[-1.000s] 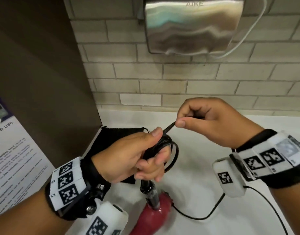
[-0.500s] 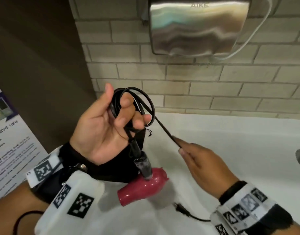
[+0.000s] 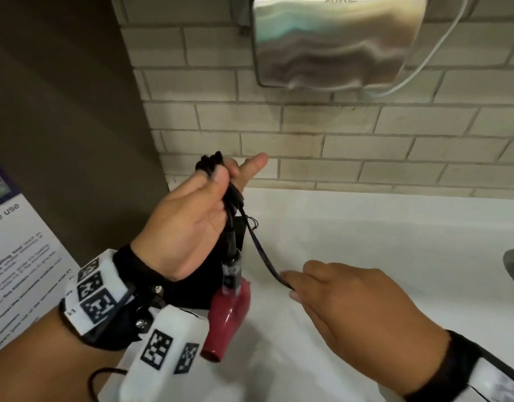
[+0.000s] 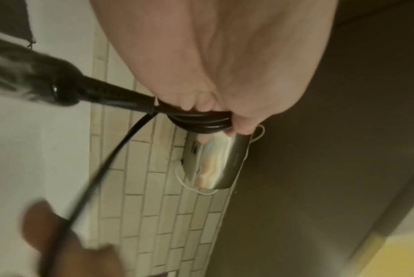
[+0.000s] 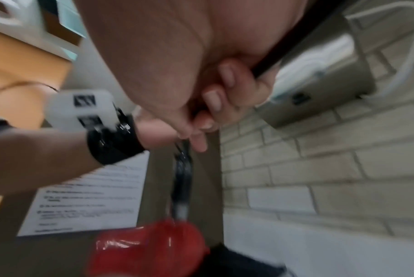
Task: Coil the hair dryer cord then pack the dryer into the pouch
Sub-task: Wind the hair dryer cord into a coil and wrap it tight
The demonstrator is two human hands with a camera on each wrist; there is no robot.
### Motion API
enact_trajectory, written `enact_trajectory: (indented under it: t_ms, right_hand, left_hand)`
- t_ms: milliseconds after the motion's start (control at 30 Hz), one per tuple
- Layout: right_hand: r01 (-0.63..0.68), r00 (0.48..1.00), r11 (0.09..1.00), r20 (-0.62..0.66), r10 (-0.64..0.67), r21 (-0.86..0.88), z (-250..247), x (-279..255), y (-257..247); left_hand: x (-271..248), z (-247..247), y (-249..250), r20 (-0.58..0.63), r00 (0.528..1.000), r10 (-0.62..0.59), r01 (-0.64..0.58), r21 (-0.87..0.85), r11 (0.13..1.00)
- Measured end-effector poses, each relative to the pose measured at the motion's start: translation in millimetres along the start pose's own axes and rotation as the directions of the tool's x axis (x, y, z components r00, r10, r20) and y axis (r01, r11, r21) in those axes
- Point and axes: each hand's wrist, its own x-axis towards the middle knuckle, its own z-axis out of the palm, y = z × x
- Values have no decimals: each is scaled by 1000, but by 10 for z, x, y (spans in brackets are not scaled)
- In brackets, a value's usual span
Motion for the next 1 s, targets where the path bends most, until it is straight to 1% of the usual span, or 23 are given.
enact_trajectory:
  t_ms: [33,100,167,200,233,267,300,333,400,467,533,567,633,733,833,900,1000]
  right_hand:
    - [41,999,999,-16,-42,-11,-109,39,-12]
    - [94,994,995,-64,-93,12,-349,155,16]
    - [113,988,992,-110,-107,49,-584,301,104]
    - [115,988,991,-111,-108,62,-676,374,158]
    - [113,989,990,-106,-105,79,-745,445,210]
    - [113,989,988,-112,-101,102,-784,511,257]
    - [112,987,985,-130,-95,132,-796,572,299]
    - [109,986,980,-145,-85,166,-787,627,339]
    - [84,988,966,-144,-49,245,-743,726,415]
    - [54,993,934,-120,-11,352,-671,809,478]
    - [33,994,883,-106,19,468,-584,869,520]
    - [29,994,853,-107,31,521,-539,892,542]
    - [10,992,781,-104,70,625,-422,928,595]
    - [-74,985,655,-47,165,752,-199,920,675]
    - [-140,973,574,5,230,806,23,841,715]
    - [-167,967,489,45,251,856,110,771,698]
    - [-165,968,323,90,236,932,162,707,606]
  left_hand:
    - [-6,10,-47,8,1000,-25,25,104,994]
    - [-35,39,-154,55,994,-97,72,349,934]
    - [-83,67,-251,99,975,-198,130,467,875]
    - [-103,77,-285,103,970,-222,141,506,851]
    - [-111,97,-297,110,961,-252,160,520,839]
    - [-122,115,-294,128,950,-284,188,491,851]
    - [-135,134,-274,159,936,-313,221,426,877]
    - [-147,140,-248,204,919,-336,248,363,898]
    - [-161,172,-161,309,880,-361,254,337,907]
    - [-175,172,-109,415,834,-364,240,321,916]
    - [-162,147,-90,466,804,-369,261,281,924]
    - [-153,141,-86,476,797,-372,276,260,925]
    - [-159,158,-81,475,806,-354,305,180,935]
    - [-190,208,-78,405,871,-279,311,-15,950]
    - [-193,190,-53,328,923,-202,291,-249,924]
    - [-182,153,-13,298,938,-176,276,-338,900]
    - [-163,107,20,279,943,-179,279,-379,882]
